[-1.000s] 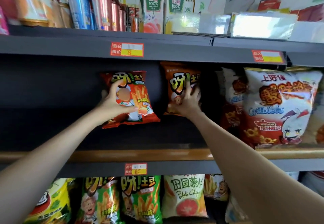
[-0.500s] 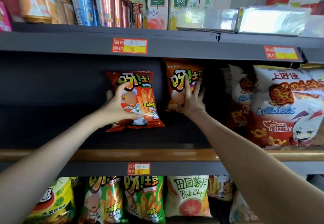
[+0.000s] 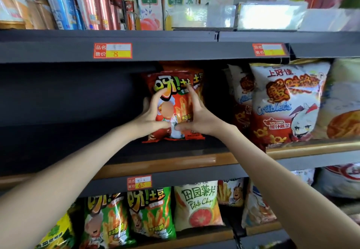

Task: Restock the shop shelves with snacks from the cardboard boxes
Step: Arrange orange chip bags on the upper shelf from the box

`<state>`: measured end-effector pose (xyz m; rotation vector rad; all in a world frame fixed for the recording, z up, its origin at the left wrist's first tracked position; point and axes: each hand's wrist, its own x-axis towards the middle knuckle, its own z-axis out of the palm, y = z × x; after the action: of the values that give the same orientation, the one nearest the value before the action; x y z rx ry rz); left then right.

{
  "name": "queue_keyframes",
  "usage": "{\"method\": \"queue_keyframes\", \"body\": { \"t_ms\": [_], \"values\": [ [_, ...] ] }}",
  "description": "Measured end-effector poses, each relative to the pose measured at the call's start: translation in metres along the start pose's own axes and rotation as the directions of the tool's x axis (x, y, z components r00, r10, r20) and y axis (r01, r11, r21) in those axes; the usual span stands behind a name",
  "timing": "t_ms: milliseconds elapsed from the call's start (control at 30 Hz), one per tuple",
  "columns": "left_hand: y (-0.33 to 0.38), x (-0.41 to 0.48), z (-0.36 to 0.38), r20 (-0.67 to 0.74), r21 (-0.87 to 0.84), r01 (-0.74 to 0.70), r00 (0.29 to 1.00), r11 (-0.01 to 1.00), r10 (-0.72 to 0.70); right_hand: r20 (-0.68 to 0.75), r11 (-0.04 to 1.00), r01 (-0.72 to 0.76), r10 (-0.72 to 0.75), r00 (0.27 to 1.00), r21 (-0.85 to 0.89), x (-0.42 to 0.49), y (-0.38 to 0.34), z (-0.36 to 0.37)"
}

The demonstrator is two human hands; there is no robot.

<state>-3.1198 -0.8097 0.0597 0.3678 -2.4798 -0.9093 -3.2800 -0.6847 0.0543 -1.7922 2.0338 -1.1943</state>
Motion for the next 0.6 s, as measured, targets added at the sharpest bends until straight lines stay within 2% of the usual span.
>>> {"method": "queue_keyframes", "body": {
  "t_ms": [133,267,333,433,600],
  "values": [
    [-0.004,0.016,0.018,-0.052,0.145,-0.049,0.997,0.988,0.057,-0.147,0.995,-0.034,0.021,0.989,-0.09,-0.003,0.014,-0.003],
    [-0.009,0.037,0.023,-0.176,0.077,-0.007,0.984,0.997,0.02,-0.206,0.97,-0.143,0.102,0.973,-0.194,0.003,0.018,-0.007],
    [-0.013,0.046,0.022,-0.136,0.059,0.011,0.991,0.998,-0.003,-0.186,0.968,-0.151,0.114,0.976,-0.199,0.005,0.019,-0.006],
    [-0.02,0.052,0.024,-0.051,0.014,-0.04,0.998,0.999,0.041,-0.197,0.971,-0.155,0.119,0.973,-0.181,0.007,0.024,-0.007],
    [-0.012,0.059,0.035,-0.04,0.029,-0.011,0.999,1.0,0.012,-0.255,0.976,-0.179,0.142,0.957,-0.128,0.003,0.029,-0.013]
  ]
}}
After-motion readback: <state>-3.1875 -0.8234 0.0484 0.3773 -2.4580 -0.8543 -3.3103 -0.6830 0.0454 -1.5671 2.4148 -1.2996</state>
